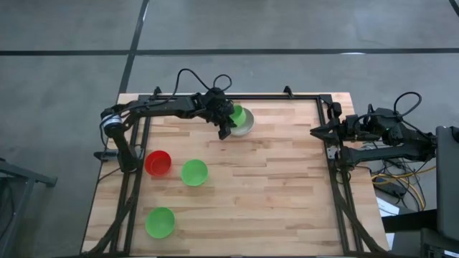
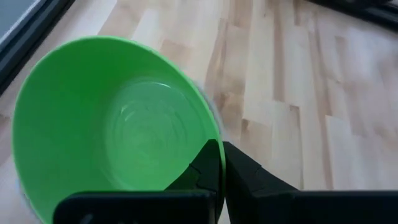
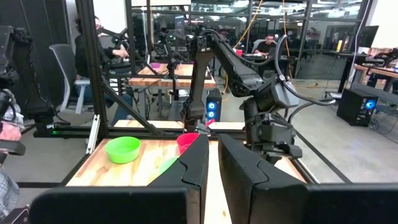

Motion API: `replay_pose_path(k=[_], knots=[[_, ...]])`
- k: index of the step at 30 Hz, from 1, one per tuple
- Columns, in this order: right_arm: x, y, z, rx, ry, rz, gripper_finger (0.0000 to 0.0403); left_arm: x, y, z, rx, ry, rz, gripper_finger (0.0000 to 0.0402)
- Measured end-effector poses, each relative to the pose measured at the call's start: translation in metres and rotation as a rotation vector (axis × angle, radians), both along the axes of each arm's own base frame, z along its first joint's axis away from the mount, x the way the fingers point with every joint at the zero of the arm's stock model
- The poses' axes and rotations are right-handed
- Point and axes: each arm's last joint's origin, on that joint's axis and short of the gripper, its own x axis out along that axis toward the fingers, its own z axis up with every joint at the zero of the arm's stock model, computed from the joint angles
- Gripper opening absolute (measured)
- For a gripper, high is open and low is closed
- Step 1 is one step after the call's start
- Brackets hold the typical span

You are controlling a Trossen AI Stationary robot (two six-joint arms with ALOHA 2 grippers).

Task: Nest bowls inside each other
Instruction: Stack the top green bowl on the white bowl

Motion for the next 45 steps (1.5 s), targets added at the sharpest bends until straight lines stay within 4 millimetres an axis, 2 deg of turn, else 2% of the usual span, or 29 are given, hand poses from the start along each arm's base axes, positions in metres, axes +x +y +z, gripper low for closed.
replay_pose_path(k=[8, 19, 34, 45], knots=[[0.0, 0.0, 0.0, 0.0, 0.0, 0.0, 0.0034, 0.001, -0.001, 0.0, -0.005, -0.018, -0.028, 0.0009], [0.0, 0.0, 0.0, 0.0, 0.0, 0.0, 0.0034, 0.011, 0.003, -0.027, -0.033, 0.032, -0.027, 0.0009], [0.0, 0.0, 0.0, 0.0, 0.0, 0.0, 0.0034, 0.011, 0.003, -0.027, -0.036, 0.031, -0.024, 0.0011], [0.0, 0.0, 0.0, 0.0, 0.0, 0.0, 0.0034, 0.011, 0.004, -0.027, -0.054, 0.033, -0.008, 0.0075]])
